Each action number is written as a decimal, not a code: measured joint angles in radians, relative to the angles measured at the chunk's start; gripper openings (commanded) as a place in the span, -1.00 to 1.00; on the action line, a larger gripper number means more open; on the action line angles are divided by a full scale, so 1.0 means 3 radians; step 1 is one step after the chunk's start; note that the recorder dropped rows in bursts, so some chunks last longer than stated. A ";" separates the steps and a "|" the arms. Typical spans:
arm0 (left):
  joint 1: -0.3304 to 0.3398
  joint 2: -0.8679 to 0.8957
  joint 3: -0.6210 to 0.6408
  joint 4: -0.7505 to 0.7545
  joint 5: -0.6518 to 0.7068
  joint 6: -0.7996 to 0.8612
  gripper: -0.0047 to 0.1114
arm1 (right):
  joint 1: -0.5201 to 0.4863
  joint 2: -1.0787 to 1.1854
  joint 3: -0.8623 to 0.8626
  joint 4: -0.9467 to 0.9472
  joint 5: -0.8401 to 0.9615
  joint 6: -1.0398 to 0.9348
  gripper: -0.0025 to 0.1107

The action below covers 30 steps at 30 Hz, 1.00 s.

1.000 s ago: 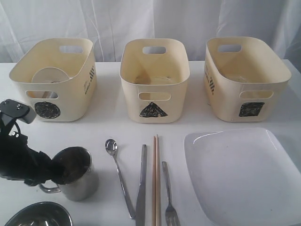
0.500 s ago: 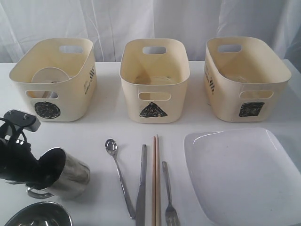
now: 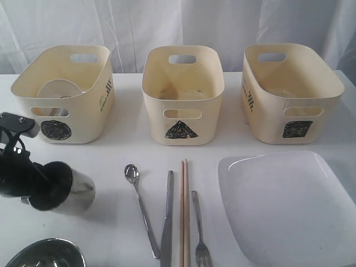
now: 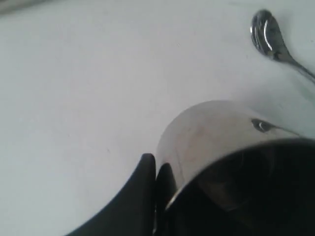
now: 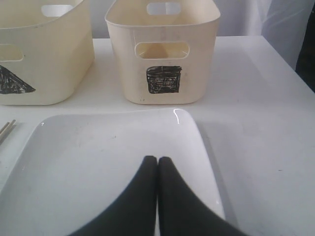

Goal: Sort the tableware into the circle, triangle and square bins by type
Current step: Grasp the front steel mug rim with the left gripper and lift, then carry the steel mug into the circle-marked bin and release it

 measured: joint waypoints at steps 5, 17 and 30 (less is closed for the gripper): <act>0.0000 -0.0473 -0.0225 0.0026 -0.0236 0.0000 -0.92 | 0.0000 0.0000 0.0000 0.0000 0.0000 0.0000 -0.96; 0.0000 -0.1063 -0.1128 0.0380 -0.1936 -0.0858 -0.92 | 0.0000 0.0000 0.0000 0.0000 0.0000 0.0000 -0.96; 0.0000 0.0716 -0.2281 0.3267 -0.2302 -0.3145 -0.92 | 0.0000 0.0000 0.0000 0.0000 0.0000 0.0000 -0.96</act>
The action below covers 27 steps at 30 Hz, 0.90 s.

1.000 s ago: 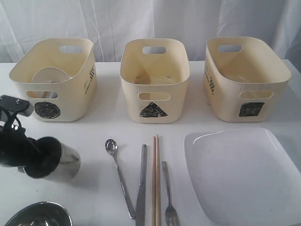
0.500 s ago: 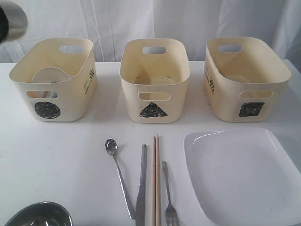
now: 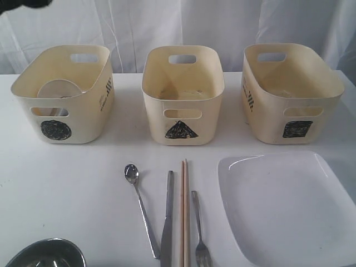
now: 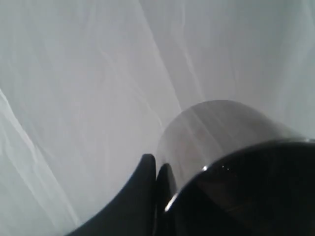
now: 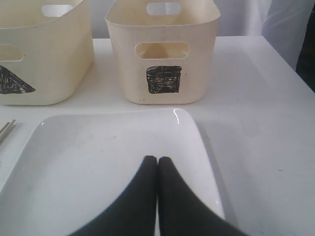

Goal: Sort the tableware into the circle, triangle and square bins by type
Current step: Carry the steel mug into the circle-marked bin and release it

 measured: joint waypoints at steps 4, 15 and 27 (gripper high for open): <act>0.0070 0.0590 -0.0627 -0.0287 0.1589 0.0050 -0.92 | 0.0000 0.0000 0.0000 0.0000 0.0000 0.0000 -0.96; 0.0109 0.0879 -0.1271 -0.0408 0.2588 -0.0002 0.29 | 0.0000 0.0000 0.0000 0.0000 0.0000 0.0000 -0.96; 0.0115 0.0441 -0.1278 -0.0543 0.3762 -0.0010 0.31 | 0.0000 0.0000 0.0000 0.0000 0.0000 0.0000 -0.96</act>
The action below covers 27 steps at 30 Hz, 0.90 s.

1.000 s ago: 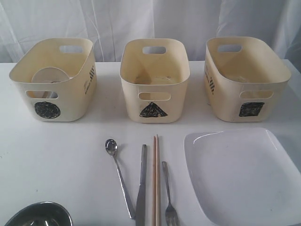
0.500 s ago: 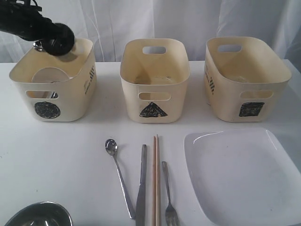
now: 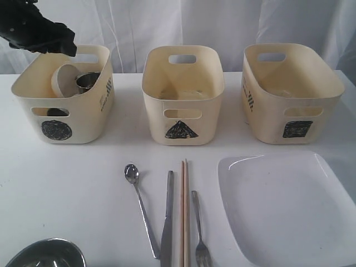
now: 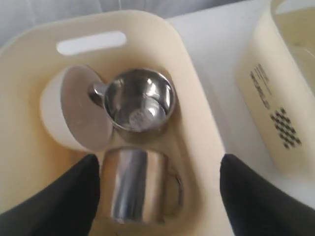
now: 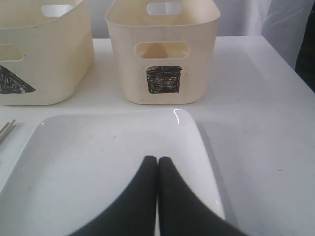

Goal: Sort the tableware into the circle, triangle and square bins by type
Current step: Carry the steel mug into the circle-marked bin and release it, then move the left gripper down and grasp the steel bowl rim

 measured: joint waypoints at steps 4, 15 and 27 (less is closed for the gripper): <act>0.0000 -0.0196 -0.0012 -0.0197 0.0983 0.0000 0.31 | 0.0000 0.0000 0.0000 0.0000 0.0000 0.0000 -0.96; -0.0395 -0.0411 0.0936 -0.0476 0.1924 0.0243 0.28 | 0.0000 0.0000 0.0000 0.0000 0.0000 0.0000 -0.96; -0.0519 -0.0953 0.2400 0.0014 0.1132 0.0924 0.28 | 0.0000 0.0000 0.0000 0.0000 0.0000 0.0000 -0.96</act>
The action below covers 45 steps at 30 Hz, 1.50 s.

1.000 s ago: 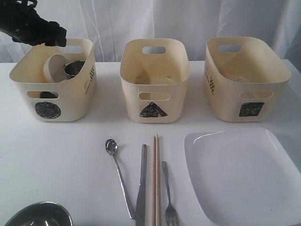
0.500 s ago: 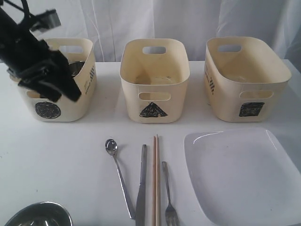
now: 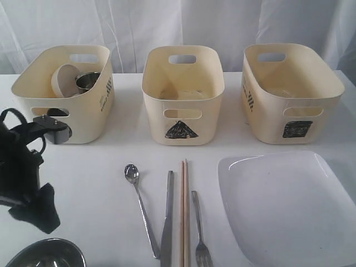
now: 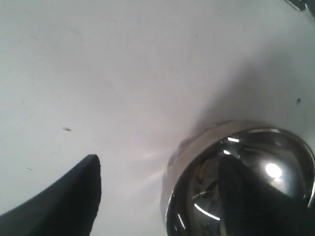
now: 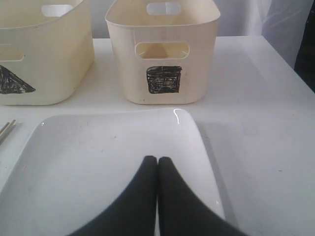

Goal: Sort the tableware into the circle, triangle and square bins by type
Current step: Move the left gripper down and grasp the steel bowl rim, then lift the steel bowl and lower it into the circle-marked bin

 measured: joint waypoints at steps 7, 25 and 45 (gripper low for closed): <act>0.0000 -0.0217 0.0371 -0.0088 -0.0073 0.0632 0.28 | 0.0000 0.0000 0.0000 0.0000 0.0000 0.0000 -0.96; 0.0000 -0.0126 0.0942 -0.0702 -0.0845 0.1758 0.28 | 0.0000 0.0000 0.0000 0.0000 0.0000 -0.0006 -0.96; 0.0000 -0.0007 0.0945 -0.0793 -0.1087 0.1838 -0.92 | 0.0000 0.0000 0.0000 0.0000 0.0000 -0.0006 -0.96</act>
